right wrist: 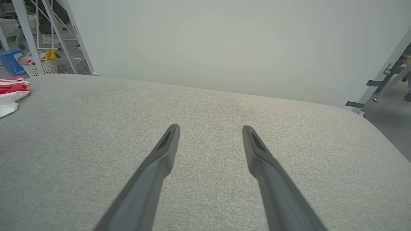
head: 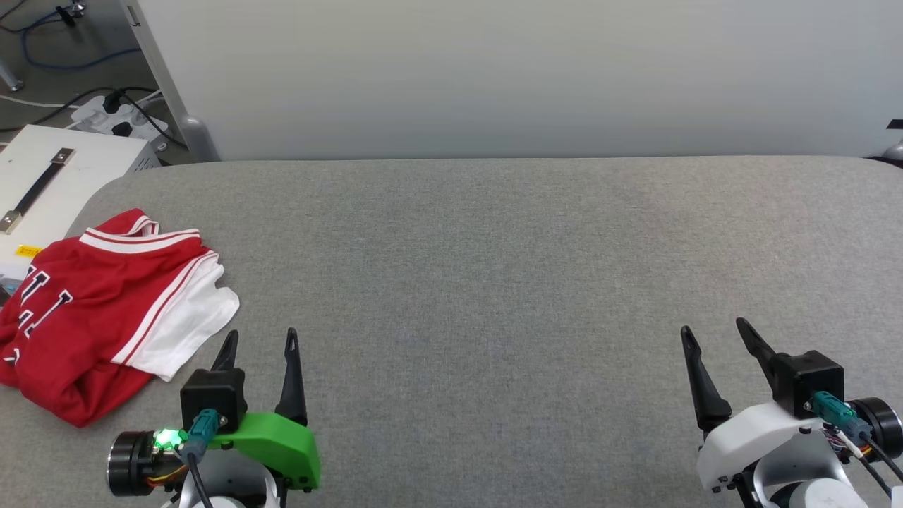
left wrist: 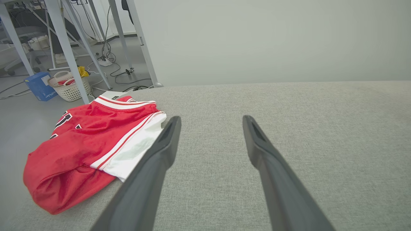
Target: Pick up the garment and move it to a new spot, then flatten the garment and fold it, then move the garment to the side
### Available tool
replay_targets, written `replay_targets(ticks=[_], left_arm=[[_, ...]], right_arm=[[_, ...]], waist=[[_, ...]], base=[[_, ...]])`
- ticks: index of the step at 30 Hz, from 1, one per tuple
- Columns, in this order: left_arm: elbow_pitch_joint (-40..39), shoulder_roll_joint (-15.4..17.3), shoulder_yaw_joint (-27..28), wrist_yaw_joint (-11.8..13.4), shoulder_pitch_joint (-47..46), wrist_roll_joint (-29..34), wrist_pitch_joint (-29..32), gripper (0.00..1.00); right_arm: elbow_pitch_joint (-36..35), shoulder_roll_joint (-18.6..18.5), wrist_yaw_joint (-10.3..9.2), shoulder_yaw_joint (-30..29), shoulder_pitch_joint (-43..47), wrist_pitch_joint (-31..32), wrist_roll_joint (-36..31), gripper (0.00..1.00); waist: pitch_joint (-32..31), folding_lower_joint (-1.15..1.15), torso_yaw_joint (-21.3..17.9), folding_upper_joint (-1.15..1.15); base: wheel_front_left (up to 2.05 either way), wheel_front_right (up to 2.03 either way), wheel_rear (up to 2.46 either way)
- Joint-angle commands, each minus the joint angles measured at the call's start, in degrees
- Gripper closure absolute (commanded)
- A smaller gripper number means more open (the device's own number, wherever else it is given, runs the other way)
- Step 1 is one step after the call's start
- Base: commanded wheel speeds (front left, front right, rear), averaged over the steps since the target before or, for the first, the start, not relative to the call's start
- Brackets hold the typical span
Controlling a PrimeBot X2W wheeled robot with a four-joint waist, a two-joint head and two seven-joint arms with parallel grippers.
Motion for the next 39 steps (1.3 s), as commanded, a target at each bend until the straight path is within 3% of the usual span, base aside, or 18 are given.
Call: replay_targets(ticks=[1, 39], left_arm=[[-0.24, -0.02, -0.16, 0.43, -0.02, -0.5, -0.56, 0.0], [-0.82, -0.1, -1.41, 2.29, 0.6, -2.58, -5.31, 0.0]], right_arm=[[-0.37, 0.0, 0.0, -0.25, -0.02, -0.7, 0.63, 0.0], [-3.67, 0.0, -0.02, -1.34, 1.64, -5.43, 5.62, 0.0]], waist=[[0.01, 0.0, 0.0, 0.0], [0.01, 0.0, -0.22, 0.0]], base=[[0.0, 0.0, 0.0], [0.0, 0.0, 0.0]])
